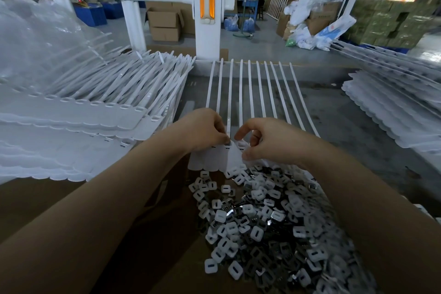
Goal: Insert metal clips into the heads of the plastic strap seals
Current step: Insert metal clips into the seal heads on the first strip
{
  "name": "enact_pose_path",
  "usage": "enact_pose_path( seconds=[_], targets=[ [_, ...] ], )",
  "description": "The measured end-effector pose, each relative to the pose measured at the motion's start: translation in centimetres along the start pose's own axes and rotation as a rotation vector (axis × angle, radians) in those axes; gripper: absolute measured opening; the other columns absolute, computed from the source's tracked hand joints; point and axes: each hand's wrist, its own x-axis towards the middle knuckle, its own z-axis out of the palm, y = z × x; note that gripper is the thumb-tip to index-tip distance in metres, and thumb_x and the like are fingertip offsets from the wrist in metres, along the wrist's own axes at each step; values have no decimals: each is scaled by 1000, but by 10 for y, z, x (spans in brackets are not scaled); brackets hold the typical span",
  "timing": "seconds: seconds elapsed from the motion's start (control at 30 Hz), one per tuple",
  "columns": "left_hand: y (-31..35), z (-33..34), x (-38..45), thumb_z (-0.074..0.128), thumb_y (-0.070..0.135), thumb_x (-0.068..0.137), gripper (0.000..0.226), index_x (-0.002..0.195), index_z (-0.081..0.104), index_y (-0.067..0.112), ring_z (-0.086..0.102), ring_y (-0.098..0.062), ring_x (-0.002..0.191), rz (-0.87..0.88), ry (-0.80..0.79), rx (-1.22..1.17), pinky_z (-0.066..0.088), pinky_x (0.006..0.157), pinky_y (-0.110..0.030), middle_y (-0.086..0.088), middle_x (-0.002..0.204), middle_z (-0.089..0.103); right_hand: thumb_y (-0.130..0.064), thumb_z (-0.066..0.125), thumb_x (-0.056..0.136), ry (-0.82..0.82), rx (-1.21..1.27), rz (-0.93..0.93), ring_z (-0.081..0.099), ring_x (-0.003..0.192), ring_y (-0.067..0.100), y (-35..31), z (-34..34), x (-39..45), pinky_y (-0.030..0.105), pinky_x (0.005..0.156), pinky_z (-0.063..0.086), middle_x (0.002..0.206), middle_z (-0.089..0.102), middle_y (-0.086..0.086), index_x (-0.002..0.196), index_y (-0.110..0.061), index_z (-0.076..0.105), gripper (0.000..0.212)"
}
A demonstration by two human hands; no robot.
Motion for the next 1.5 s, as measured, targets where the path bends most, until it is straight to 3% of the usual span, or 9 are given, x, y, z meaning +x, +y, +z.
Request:
enact_pose_path(
  seconds=[0.27, 0.67, 0.97, 1.13, 1.27, 1.4, 1.5],
  targets=[
    [-3, -1, -2, 74, 32, 84, 7, 81, 71, 26, 63, -3, 78, 11, 15, -81, 43, 63, -19, 9, 81, 69, -24, 77, 81, 1, 2, 1, 59, 77, 9, 1, 0, 1, 23, 58, 48, 91, 56, -9, 111, -37, 59, 37],
    [-2, 0, 1, 59, 26, 96, 9, 89, 65, 25, 59, -6, 80, 50, -84, -62, 39, 64, -22, 7, 85, 64, -24, 77, 81, -7, 0, -2, 57, 74, 7, 1, -1, 2, 21, 58, 43, 87, 55, -10, 111, -36, 59, 37],
    [-3, 1, 4, 72, 31, 86, 8, 81, 68, 26, 60, -3, 77, 17, -38, -54, 40, 61, -21, 9, 81, 66, -24, 77, 81, -3, -3, 5, 56, 70, 5, 1, -1, 2, 19, 54, 42, 85, 55, -11, 109, -38, 58, 37],
    [-6, 0, 4, 74, 25, 84, 4, 85, 71, 28, 64, -4, 82, 110, 1, -31, 53, 76, -24, 10, 86, 68, -25, 77, 81, -6, 3, 7, 56, 71, 5, 1, -1, 1, 20, 55, 42, 85, 56, -11, 106, -39, 58, 35],
    [-12, -12, -3, 69, 19, 88, 18, 87, 74, 37, 60, 14, 79, 257, -12, 39, 41, 63, 0, 23, 80, 65, -24, 77, 81, -13, 13, 11, 58, 76, 7, 1, -2, 1, 23, 61, 44, 87, 56, -11, 107, -38, 59, 35],
    [-13, -19, -9, 67, 22, 90, 21, 104, 75, 35, 52, 17, 77, 393, -59, 246, 35, 68, -2, 28, 80, 52, -23, 78, 80, -14, 32, 21, 58, 79, 7, 0, -2, 0, 23, 63, 45, 89, 56, -10, 107, -38, 59, 36],
    [-10, -20, -12, 69, 23, 89, 18, 101, 76, 34, 53, 19, 77, 424, -20, 222, 36, 67, 0, 30, 77, 54, -23, 78, 80, -16, 36, 24, 58, 79, 7, 0, -1, 0, 23, 62, 45, 89, 57, -10, 108, -39, 59, 37]
  ],
)
